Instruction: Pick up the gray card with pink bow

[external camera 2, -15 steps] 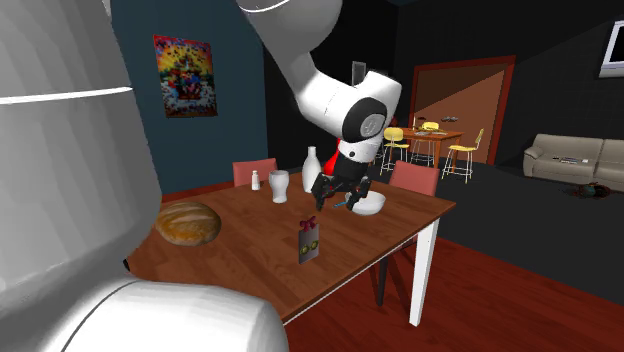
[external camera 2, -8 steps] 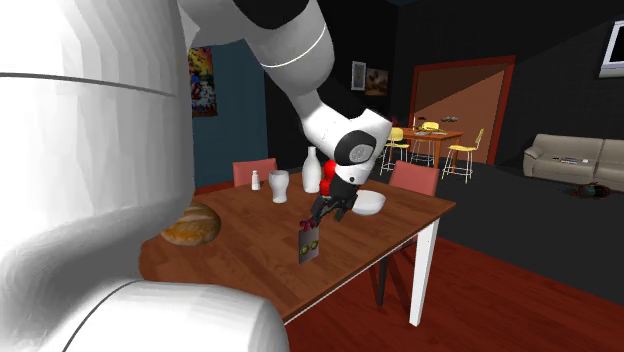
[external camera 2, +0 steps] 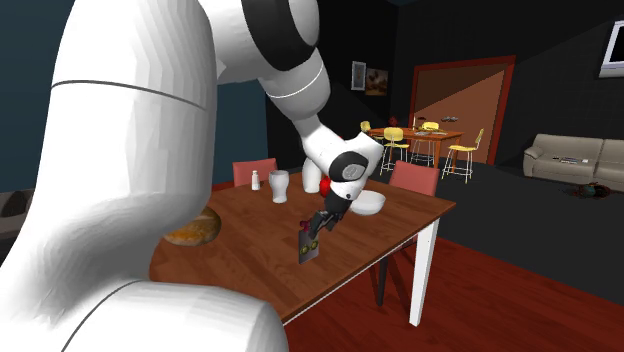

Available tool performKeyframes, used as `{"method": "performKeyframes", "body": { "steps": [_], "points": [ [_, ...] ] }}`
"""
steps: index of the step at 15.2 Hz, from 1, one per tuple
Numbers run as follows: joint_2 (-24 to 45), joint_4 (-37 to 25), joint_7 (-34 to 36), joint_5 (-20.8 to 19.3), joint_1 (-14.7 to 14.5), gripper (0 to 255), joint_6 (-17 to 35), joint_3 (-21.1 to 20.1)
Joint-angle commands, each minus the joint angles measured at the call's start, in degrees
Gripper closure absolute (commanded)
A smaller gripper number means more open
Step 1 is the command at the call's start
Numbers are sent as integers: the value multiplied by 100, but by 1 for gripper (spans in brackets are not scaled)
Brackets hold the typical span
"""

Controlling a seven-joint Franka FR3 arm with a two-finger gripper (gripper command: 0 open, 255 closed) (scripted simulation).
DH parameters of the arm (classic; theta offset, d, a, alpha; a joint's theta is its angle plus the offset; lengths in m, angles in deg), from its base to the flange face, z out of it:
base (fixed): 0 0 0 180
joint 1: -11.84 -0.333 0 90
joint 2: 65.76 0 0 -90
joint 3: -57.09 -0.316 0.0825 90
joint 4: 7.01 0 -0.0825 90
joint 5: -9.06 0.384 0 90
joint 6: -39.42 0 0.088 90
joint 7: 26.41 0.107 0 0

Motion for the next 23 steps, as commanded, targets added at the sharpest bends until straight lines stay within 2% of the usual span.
{"method": "performKeyframes", "body": {
  "steps": [1,4,5,14,23],
  "points": [
    [100,21,-94,91,11,0,95,-41],
    [189,21,-167,162,29,0,158,-70],
    [202,3,-171,161,37,255,149,-68],
    [190,20,-167,162,29,255,158,-69],
    [-297,-20,249,-233,-64,255,-221,82]
  ]
}}
